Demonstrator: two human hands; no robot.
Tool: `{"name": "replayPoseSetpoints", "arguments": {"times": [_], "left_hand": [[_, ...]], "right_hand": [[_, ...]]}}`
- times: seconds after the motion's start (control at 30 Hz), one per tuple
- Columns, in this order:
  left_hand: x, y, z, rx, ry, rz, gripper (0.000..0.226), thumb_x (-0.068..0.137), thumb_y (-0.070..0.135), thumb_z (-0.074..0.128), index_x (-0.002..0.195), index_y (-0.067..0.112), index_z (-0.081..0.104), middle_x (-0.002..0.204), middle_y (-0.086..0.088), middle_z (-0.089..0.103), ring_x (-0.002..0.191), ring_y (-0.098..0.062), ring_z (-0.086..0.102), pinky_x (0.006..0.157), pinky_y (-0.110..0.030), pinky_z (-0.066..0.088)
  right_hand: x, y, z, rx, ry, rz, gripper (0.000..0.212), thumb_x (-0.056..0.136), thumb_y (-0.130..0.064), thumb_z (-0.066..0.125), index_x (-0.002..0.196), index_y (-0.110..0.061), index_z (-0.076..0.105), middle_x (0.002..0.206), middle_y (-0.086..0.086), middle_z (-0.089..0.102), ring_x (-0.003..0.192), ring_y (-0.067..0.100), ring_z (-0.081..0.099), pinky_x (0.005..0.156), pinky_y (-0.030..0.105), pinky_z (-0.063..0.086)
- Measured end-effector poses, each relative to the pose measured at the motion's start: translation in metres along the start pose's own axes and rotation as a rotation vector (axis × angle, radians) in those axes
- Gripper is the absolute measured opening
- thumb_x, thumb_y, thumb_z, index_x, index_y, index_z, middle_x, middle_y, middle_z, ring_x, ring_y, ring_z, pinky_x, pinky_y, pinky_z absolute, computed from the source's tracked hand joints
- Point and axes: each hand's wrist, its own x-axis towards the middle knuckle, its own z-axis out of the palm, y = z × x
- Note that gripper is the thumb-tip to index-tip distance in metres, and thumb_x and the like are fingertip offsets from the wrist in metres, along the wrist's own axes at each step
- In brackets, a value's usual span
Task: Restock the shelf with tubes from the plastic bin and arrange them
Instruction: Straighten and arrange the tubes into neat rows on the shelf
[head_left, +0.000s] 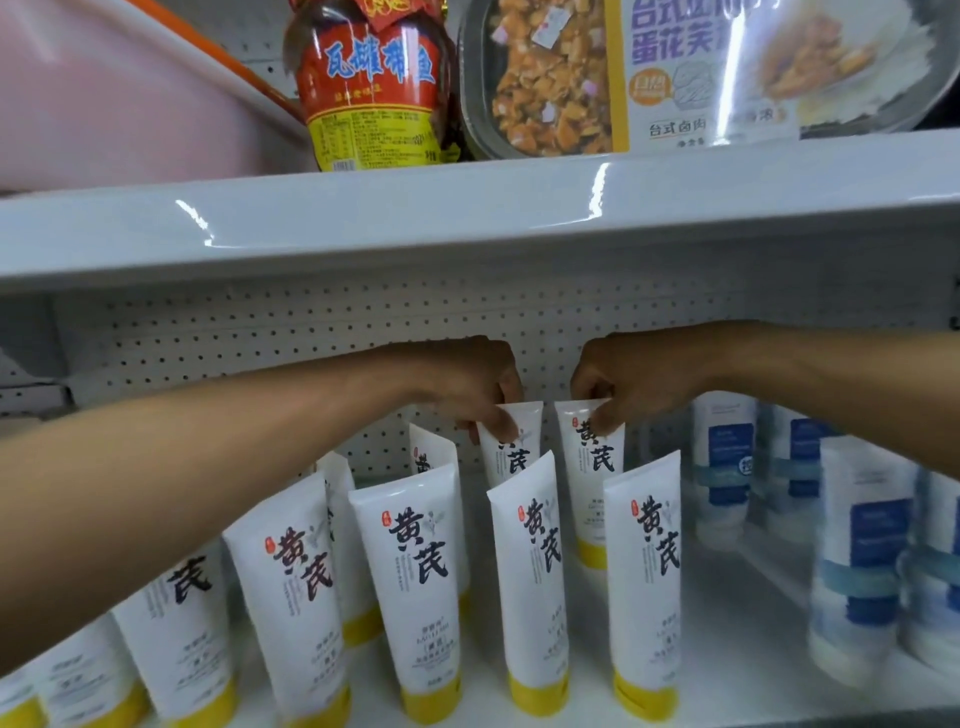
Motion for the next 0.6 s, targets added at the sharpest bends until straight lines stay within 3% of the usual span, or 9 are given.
{"name": "replayPoseSetpoints", "arguments": {"times": [0.1,0.23,0.33,0.43,0.6], "left_hand": [[0.001,0.001,0.000,0.003,-0.018,0.005,0.031,0.085,0.021,0.072,0.114,0.010,0.070,0.106,-0.002,0.073,0.089,-0.018,0.071,0.073,-0.026,0.060],[0.001,0.002,0.000,0.021,-0.043,0.004,0.029,0.086,0.020,0.072,0.113,0.011,0.070,0.105,-0.001,0.073,0.090,-0.020,0.071,0.075,-0.031,0.061],[0.000,0.003,0.000,0.039,-0.058,0.015,0.030,0.086,0.022,0.071,0.114,0.013,0.069,0.106,0.000,0.073,0.092,-0.019,0.070,0.079,-0.034,0.060],[-0.008,0.000,-0.008,0.063,-0.019,0.044,0.029,0.087,0.029,0.069,0.115,0.022,0.067,0.104,0.011,0.071,0.097,-0.009,0.066,0.091,-0.029,0.054],[-0.048,-0.023,-0.039,-0.177,0.075,0.138,0.022,0.085,0.030,0.067,0.107,0.035,0.069,0.104,0.019,0.072,0.102,0.004,0.064,0.096,-0.020,0.047]], "right_hand": [[-0.001,-0.001,0.000,-0.008,-0.016,0.018,0.004,0.087,-0.025,0.068,0.087,-0.021,0.068,0.094,-0.008,0.072,0.083,0.006,0.067,0.074,0.023,0.055],[-0.004,-0.003,-0.001,0.002,-0.036,0.032,0.017,0.086,-0.026,0.069,0.100,-0.016,0.070,0.102,-0.006,0.073,0.090,0.008,0.067,0.086,0.028,0.056],[-0.004,-0.003,0.000,-0.002,-0.034,0.032,0.017,0.087,-0.027,0.068,0.101,-0.017,0.069,0.104,-0.007,0.072,0.090,0.006,0.067,0.087,0.028,0.055],[-0.004,-0.002,-0.001,0.012,-0.022,0.032,0.017,0.087,-0.030,0.068,0.099,-0.018,0.068,0.102,-0.007,0.072,0.089,0.007,0.067,0.087,0.028,0.056],[-0.002,-0.005,-0.007,0.119,0.134,-0.048,0.021,0.086,-0.041,0.065,0.102,-0.026,0.068,0.096,-0.012,0.070,0.087,0.003,0.066,0.082,0.024,0.056]]}}
